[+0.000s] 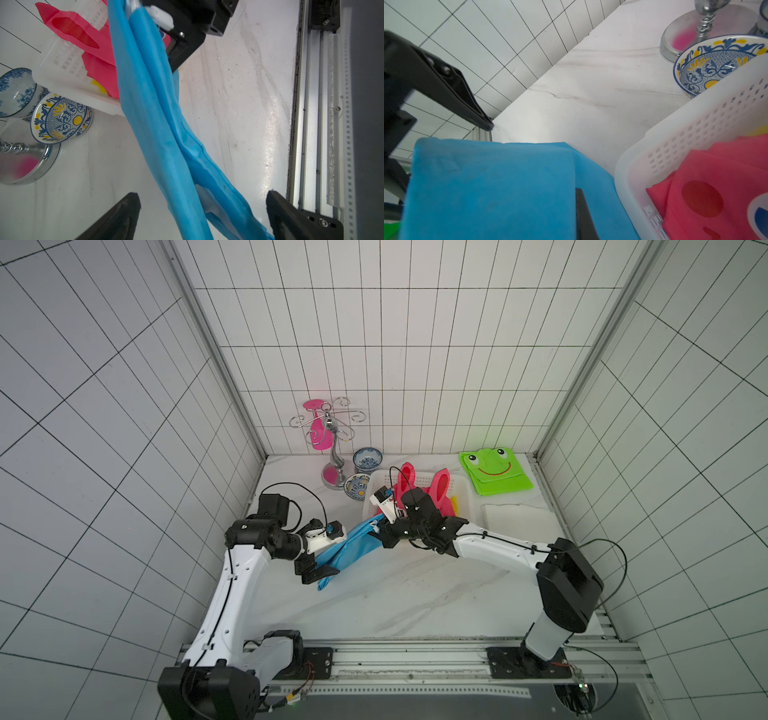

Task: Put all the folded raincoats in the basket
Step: Pick up the raincoat from the center of the board.

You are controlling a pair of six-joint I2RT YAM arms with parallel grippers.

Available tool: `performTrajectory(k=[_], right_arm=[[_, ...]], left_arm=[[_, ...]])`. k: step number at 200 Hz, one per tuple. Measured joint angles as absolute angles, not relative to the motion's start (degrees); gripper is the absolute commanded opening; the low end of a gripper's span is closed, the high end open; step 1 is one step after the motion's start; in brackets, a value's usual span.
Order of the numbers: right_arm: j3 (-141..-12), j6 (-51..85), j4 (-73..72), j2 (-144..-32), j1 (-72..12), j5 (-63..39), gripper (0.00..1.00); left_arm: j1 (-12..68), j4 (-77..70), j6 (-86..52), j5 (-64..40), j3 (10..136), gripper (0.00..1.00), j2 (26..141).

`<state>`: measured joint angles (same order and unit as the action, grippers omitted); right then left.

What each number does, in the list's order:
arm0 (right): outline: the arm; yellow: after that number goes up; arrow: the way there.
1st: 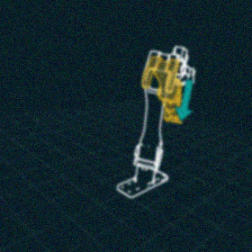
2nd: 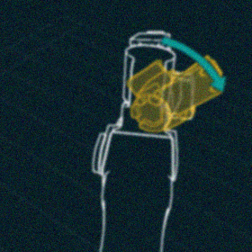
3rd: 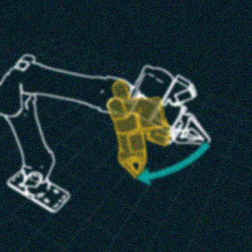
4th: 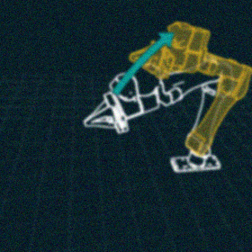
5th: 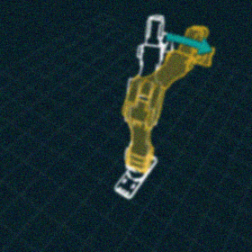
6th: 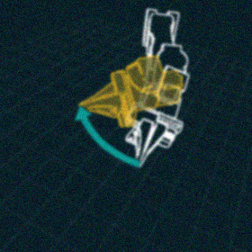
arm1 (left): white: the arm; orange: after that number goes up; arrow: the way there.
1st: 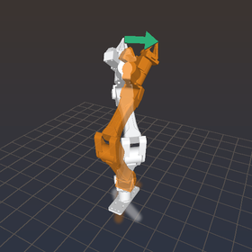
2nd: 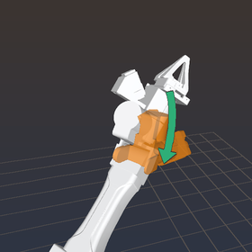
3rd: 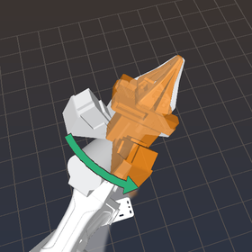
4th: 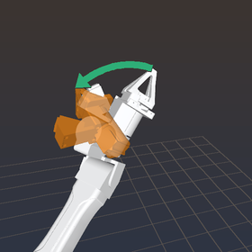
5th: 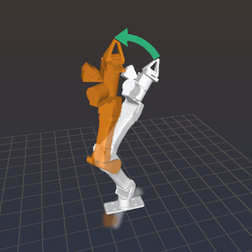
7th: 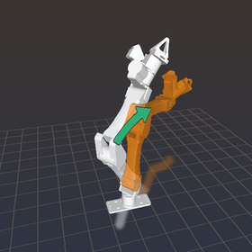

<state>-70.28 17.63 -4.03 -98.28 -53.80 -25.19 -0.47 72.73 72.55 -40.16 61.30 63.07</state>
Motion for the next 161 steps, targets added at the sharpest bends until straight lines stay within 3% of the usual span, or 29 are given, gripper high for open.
performTrajectory(k=[17, 28, 60, 87, 113, 130, 161], right_arm=[[-71.5, 20.8, -2.8, -98.4, -53.6, -25.2, 0.00], [-71.7, 22.7, -2.3, -98.5, -53.6, -25.3, 0.00], [-71.8, 26.2, -0.4, -99.7, -53.5, -25.9, 0.00], [-71.8, 25.7, 1.0, -99.9, -53.3, -27.0, 0.00], [-71.8, 21.6, 2.4, -99.7, -53.2, -28.1, 0.00], [-71.4, 18.0, 4.3, -98.4, -53.2, -29.7, 0.00], [-68.8, 13.0, 7.0, -92.6, -52.8, -33.5, 0.00]], left_arm=[[0.0, 69.3, 71.3, -39.3, 59.3, 0.97, 63.1], [0.1, 67.9, 71.4, -38.2, 58.3, 0.92, 63.0], [0.3, 67.7, 74.5, -32.1, 56.5, 0.56, 62.6], [0.3, 68.4, 75.2, -26.9, 57.8, 0.44, 61.9], [0.3, 71.2, 77.2, -24.8, 62.7, 0.14, 61.9], [0.3, 74.2, 78.5, -25.2, 66.7, 0.00, 62.0], [0.3, 80.7, 83.1, -28.8, 72.1, 0.00, 62.7]])
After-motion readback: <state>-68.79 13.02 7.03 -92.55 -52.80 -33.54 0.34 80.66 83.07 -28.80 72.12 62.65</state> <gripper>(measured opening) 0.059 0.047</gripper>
